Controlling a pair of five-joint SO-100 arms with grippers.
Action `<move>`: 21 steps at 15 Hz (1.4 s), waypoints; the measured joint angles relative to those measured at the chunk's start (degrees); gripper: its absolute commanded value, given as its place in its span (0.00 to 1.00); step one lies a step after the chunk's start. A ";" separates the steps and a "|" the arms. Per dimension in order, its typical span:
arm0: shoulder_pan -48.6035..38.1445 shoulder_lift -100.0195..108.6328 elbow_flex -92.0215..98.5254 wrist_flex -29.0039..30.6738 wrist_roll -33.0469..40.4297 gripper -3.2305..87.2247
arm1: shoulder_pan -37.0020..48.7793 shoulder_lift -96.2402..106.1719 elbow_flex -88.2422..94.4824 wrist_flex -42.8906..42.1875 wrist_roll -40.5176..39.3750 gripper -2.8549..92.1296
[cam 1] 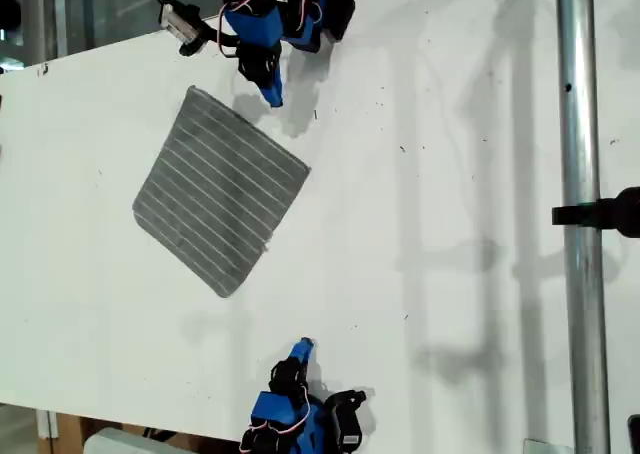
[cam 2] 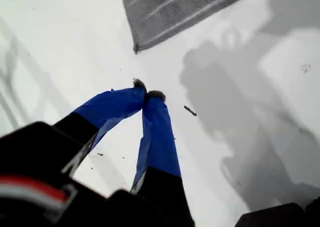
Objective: Grasp corners of a towel and fold twice.
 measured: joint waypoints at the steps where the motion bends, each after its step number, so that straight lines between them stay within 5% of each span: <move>1: 0.00 0.00 0.00 0.00 -0.18 0.02 | -0.09 -8.53 -5.89 -1.67 -2.90 0.03; 9: 0.00 0.00 0.00 0.00 -0.44 0.02 | -0.35 -62.23 -57.92 3.96 -17.49 0.03; 11: 0.00 0.00 0.00 0.00 -0.44 0.02 | -1.14 -67.59 -64.60 7.82 -18.98 0.29; 12: 0.00 0.00 0.00 0.00 -0.44 0.02 | -0.97 -68.20 -64.95 9.84 -20.04 0.39; 14: 0.00 0.00 0.00 0.00 -0.44 0.02 | -0.97 -68.64 -64.16 10.20 -23.12 0.42; 21: 0.00 0.00 0.00 0.00 -0.62 0.02 | 0.62 -83.85 -53.26 -4.57 -30.06 0.41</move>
